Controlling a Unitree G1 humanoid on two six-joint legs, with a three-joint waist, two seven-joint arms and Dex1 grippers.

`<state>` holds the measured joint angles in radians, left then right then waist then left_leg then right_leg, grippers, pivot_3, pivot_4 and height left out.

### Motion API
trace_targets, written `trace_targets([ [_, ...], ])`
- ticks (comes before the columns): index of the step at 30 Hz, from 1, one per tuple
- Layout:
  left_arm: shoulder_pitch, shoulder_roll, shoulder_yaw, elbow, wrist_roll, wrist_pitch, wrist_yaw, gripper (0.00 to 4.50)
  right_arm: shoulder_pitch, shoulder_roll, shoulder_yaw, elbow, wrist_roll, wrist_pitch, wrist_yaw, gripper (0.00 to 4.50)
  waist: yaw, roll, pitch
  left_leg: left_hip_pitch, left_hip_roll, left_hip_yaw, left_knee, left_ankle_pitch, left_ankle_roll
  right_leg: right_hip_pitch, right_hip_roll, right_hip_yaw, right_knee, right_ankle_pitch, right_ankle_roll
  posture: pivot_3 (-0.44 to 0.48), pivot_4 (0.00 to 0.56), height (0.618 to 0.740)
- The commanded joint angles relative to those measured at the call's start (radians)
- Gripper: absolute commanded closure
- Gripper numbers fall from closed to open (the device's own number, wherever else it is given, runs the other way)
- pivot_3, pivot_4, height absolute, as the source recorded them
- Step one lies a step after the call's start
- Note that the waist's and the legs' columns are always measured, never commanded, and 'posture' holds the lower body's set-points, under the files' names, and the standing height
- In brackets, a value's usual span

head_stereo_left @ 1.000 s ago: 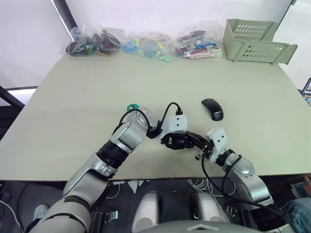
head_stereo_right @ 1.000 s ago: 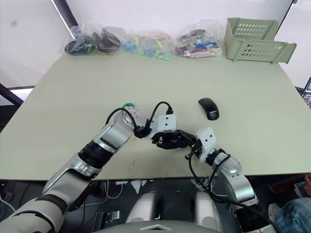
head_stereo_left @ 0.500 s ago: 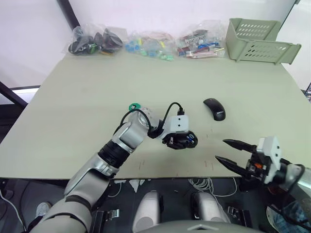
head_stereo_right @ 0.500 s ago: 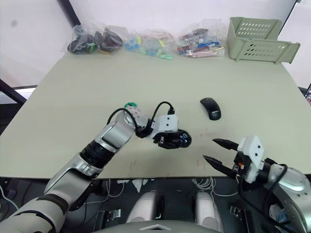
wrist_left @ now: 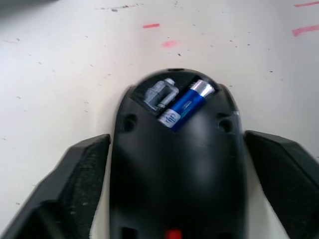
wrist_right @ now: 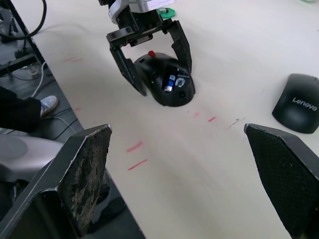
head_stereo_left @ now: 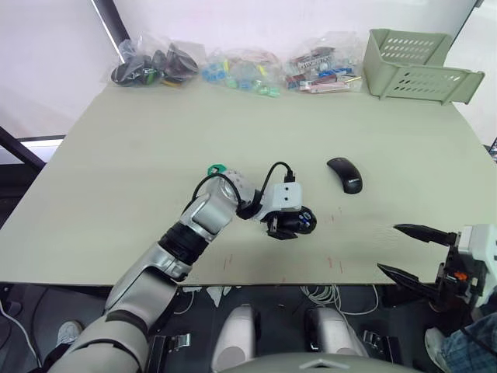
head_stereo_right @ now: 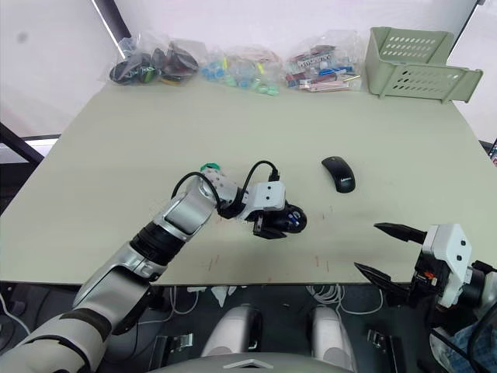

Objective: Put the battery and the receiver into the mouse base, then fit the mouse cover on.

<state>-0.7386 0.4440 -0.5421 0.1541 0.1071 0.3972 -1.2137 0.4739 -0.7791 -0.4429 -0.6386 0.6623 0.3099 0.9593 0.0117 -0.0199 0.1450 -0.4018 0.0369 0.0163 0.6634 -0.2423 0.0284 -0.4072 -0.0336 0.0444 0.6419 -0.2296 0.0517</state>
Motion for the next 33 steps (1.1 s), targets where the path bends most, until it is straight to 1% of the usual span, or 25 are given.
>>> trace_targets([
  [1,0.034,0.028,0.046,-0.068,-0.035,0.026,-0.004,0.09,-0.033,0.002,0.004,-0.01,-0.009,-0.006,-0.01,0.0,0.0,0.001,0.002,-0.001,0.0,0.0,0.0,0.0,0.0,-0.001,0.0,0.0,0.0,0.0,0.0,0.0,0.15,0.74],
  [4,0.064,0.084,0.083,-0.138,-0.071,0.041,-0.033,0.09,-0.052,0.002,0.006,0.0,-0.01,-0.003,-0.01,0.0,-0.003,0.001,0.004,-0.01,0.0,-0.001,0.001,0.0,0.0,-0.009,0.002,0.0,0.001,0.0,0.0,0.0,0.15,0.74],
  [5,0.078,0.108,0.106,-0.164,-0.094,0.046,-0.044,0.09,-0.057,0.003,0.004,0.003,-0.005,0.0,-0.009,0.0,-0.003,0.002,0.004,-0.011,0.0,-0.001,0.001,0.0,0.0,-0.01,0.002,0.0,0.001,0.0,0.0,0.0,0.15,0.74],
  [7,0.109,0.152,0.167,-0.216,-0.154,0.064,-0.063,0.09,-0.064,0.004,0.005,0.008,-0.004,0.001,-0.007,0.0,-0.003,0.002,0.006,-0.013,0.0,-0.001,0.001,0.0,0.0,-0.012,0.003,0.0,0.001,0.0,-0.001,0.0,0.15,0.74],
  [9,0.141,0.177,0.237,-0.269,-0.23,0.119,-0.071,0.09,-0.07,0.008,0.008,0.008,-0.002,0.002,-0.007,0.0,-0.001,0.002,0.009,-0.013,0.0,-0.002,0.0,0.0,0.0,-0.012,0.004,-0.001,0.001,0.0,-0.001,0.0,0.15,0.74],
  [11,0.172,0.194,0.297,-0.309,-0.287,0.183,-0.052,0.09,-0.076,0.012,0.012,0.007,-0.002,0.002,-0.009,0.0,0.003,0.002,0.009,-0.013,0.0,-0.002,0.0,0.0,0.0,-0.012,0.004,-0.001,0.0,0.0,-0.001,0.0,0.15,0.74],
  [14,0.262,0.236,0.415,-0.363,-0.351,0.219,-0.011,0.09,-0.092,0.035,0.019,0.006,-0.042,-0.026,-0.043,0.0,0.001,0.001,0.01,-0.013,0.0,-0.001,0.001,0.0,0.0,-0.012,0.003,-0.001,0.0,0.0,0.0,0.0,0.15,0.74],
  [16,0.324,0.245,0.496,-0.373,-0.383,0.236,0.035,0.09,-0.105,0.057,0.023,0.018,-0.054,-0.05,-0.052,0.0,-0.002,0.002,0.01,-0.013,0.0,-0.001,0.001,0.0,0.0,-0.012,0.002,-0.001,0.0,0.0,0.0,0.0,0.15,0.74],
  [17,0.355,0.253,0.531,-0.376,-0.398,0.245,0.052,0.09,-0.111,0.074,0.02,0.024,-0.006,-0.045,-0.036,0.0,-0.002,0.002,0.011,-0.013,0.001,-0.001,0.002,0.0,0.0,-0.012,0.002,-0.001,0.001,0.0,0.0,0.0,0.15,0.74],
  [20,0.426,0.271,0.618,-0.371,-0.446,0.294,0.095,0.09,-0.12,0.083,0.004,0.035,0.023,-0.054,-0.006,0.0,-0.003,0.002,0.011,-0.012,0.001,-0.001,0.002,0.0,0.0,-0.012,0.003,-0.001,0.001,0.0,0.0,0.0,0.15,0.74],
  [23,0.481,0.246,0.724,-0.36,-0.478,0.321,0.196,0.09,-0.127,0.08,-0.008,0.054,0.036,-0.067,0.019,0.0,0.001,0.002,0.011,-0.012,0.001,-0.001,0.002,0.0,0.0,-0.012,0.002,-0.001,0.002,0.0,0.0,0.0,0.15,0.74],
  [25,0.513,0.221,0.774,-0.362,-0.472,0.316,0.274,0.09,-0.12,0.092,-0.024,0.067,0.034,-0.086,0.022,0.0,0.004,0.001,0.011,-0.013,0.001,-0.002,0.003,0.0,0.0,-0.011,0.001,-0.002,0.002,0.0,0.0,0.0,0.15,0.74],
  [26,0.511,0.194,0.797,-0.351,-0.452,0.314,0.346,0.09,-0.114,0.095,-0.031,0.069,0.038,-0.091,0.028,0.0,0.003,0.001,0.011,-0.013,0.001,-0.002,0.003,0.0,0.0,-0.011,0.001,-0.002,0.002,0.0,0.0,0.0,0.15,0.74],
  [29,0.472,0.139,0.815,-0.303,-0.397,0.305,0.509,0.09,-0.108,0.09,-0.035,0.078,0.039,-0.095,0.048,0.0,0.004,0.0,0.012,-0.012,0.001,-0.001,0.003,0.0,0.0,-0.01,0.0,-0.002,0.002,0.001,0.0,0.0,0.15,0.74],
  [33,0.395,0.067,0.768,-0.258,-0.35,0.324,0.666,0.09,-0.131,0.079,-0.032,0.107,0.033,-0.098,0.057,0.0,0.002,-0.001,0.013,-0.011,0.0,-0.002,0.006,0.0,0.0,-0.007,0.001,-0.002,0.002,0.002,0.001,0.0,0.15,0.74],
])
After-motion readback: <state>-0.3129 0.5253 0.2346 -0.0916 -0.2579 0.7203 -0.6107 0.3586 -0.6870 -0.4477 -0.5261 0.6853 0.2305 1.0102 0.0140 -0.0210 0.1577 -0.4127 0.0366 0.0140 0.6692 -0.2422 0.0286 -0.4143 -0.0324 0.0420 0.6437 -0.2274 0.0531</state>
